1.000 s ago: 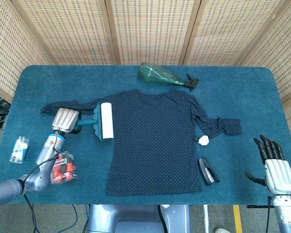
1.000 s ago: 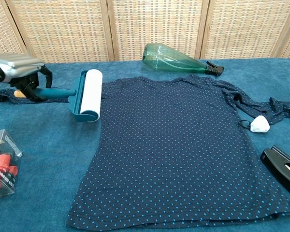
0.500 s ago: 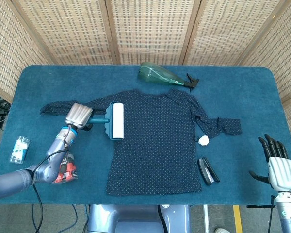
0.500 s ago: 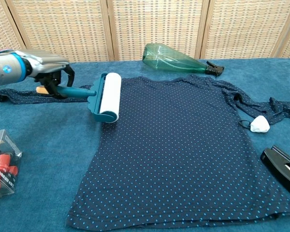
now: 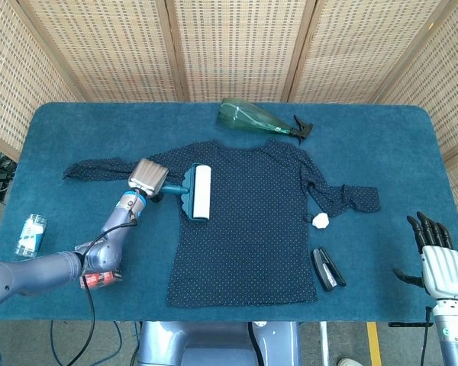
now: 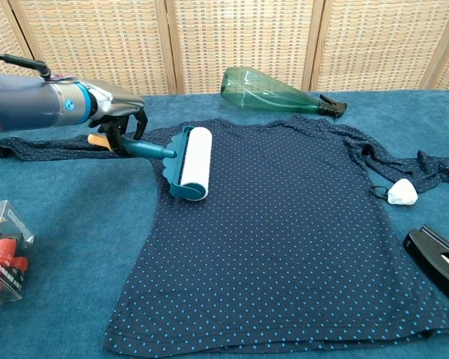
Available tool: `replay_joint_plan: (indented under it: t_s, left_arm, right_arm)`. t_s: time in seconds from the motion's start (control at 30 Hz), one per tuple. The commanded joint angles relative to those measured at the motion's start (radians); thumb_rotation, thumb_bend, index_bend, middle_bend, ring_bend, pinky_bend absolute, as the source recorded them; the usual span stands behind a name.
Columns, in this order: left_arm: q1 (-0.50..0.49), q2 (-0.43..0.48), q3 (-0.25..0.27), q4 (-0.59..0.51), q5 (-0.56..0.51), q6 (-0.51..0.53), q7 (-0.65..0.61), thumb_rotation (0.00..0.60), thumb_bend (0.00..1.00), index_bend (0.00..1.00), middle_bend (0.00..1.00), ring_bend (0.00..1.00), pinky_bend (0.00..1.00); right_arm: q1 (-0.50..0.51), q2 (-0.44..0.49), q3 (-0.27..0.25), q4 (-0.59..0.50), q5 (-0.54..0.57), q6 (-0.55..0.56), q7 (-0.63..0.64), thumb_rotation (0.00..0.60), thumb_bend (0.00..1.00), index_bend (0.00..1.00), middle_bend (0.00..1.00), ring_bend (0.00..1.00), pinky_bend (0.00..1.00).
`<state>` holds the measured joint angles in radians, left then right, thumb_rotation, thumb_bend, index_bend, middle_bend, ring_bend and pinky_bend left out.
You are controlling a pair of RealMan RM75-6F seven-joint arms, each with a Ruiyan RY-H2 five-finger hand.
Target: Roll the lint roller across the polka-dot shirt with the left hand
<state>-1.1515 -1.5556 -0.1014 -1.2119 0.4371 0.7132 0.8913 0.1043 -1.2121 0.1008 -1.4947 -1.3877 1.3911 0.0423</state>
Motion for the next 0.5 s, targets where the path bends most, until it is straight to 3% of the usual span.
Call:
replay_joint_plan:
  t_s: [0.03,0.33,0.5]
  left_arm:
    - [-0.02,-0.013,0.007,0.008,-0.023,0.0,0.014,0.6,0.44,0.87,0.85,0.73,0.7]
    - [-0.102,-0.07,0.008,0.014,-0.159,0.041,0.1,0.6,0.45,0.87,0.85,0.73,0.71]
    - [-0.204,-0.145,-0.017,0.045,-0.306,0.076,0.204,0.6,0.45,0.87,0.85,0.73,0.71]
  right_arm:
    - [0.001,0.0,0.001,0.0,0.0,-0.001,0.004,0.6,0.11,0.0,0.0,0.0,0.0]
    - [0.003,0.003,0.0,0.006,-0.004,-0.008,0.031,0.6,0.11,0.0,0.0,0.0,0.0]
    - [0.006,0.006,-0.006,0.004,-0.017,-0.015,0.054,0.6,0.11,0.0,0.0,0.0,0.0]
